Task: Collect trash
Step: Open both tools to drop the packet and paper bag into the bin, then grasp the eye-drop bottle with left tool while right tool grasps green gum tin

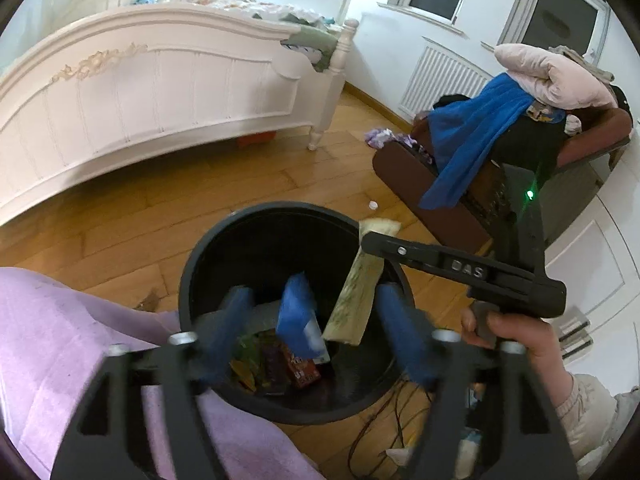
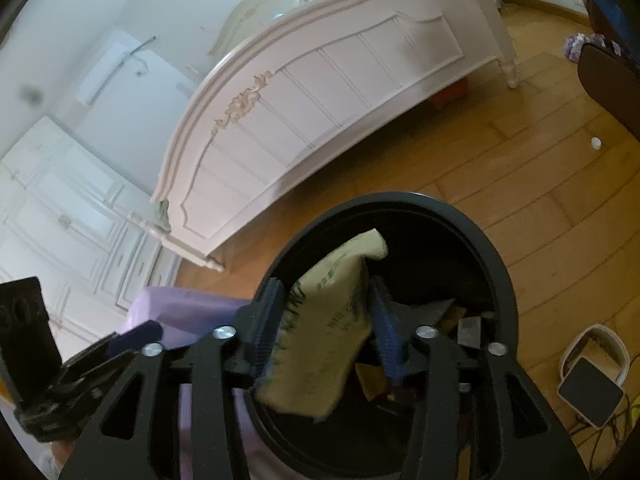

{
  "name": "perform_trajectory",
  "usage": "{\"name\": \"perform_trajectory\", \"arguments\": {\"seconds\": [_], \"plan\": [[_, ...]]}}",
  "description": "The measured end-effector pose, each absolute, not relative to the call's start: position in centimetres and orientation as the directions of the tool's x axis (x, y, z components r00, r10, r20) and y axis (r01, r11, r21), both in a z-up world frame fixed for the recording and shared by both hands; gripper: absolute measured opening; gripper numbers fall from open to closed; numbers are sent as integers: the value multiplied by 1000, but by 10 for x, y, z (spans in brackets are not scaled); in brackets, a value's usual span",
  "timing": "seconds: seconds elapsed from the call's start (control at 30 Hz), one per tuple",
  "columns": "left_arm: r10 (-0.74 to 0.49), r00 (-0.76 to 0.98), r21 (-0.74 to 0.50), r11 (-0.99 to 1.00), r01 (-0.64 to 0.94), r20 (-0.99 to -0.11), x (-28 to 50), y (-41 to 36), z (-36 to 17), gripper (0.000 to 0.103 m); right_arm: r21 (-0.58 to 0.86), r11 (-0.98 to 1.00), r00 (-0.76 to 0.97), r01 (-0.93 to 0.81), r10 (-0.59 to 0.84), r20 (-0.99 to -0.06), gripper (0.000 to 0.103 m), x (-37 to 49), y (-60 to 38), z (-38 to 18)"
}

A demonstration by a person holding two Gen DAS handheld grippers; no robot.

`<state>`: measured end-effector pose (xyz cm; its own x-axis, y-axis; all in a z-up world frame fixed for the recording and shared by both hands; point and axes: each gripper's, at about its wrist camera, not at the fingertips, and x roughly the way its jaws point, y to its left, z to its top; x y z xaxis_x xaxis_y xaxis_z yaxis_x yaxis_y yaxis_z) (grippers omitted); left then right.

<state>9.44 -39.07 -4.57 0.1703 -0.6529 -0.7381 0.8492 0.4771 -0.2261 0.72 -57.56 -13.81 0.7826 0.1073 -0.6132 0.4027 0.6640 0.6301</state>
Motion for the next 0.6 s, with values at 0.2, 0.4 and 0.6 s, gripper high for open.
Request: {"name": "perform_trajectory", "arguments": {"seconds": [0.2, 0.4, 0.6], "plan": [[-662, 181, -221, 476, 851, -727, 91, -381, -39, 78, 624, 663, 777, 414, 99, -622, 62, 3, -573, -136], [-663, 228, -210, 512, 833, -713, 89, -357, -31, 82, 612, 696, 776, 377, 124, -619, 62, 9, -552, -127], [-656, 322, -202, 593, 780, -682, 93, -307, -21, 88, 593, 745, 782, 306, 158, -603, 73, 25, -517, -106]]}}
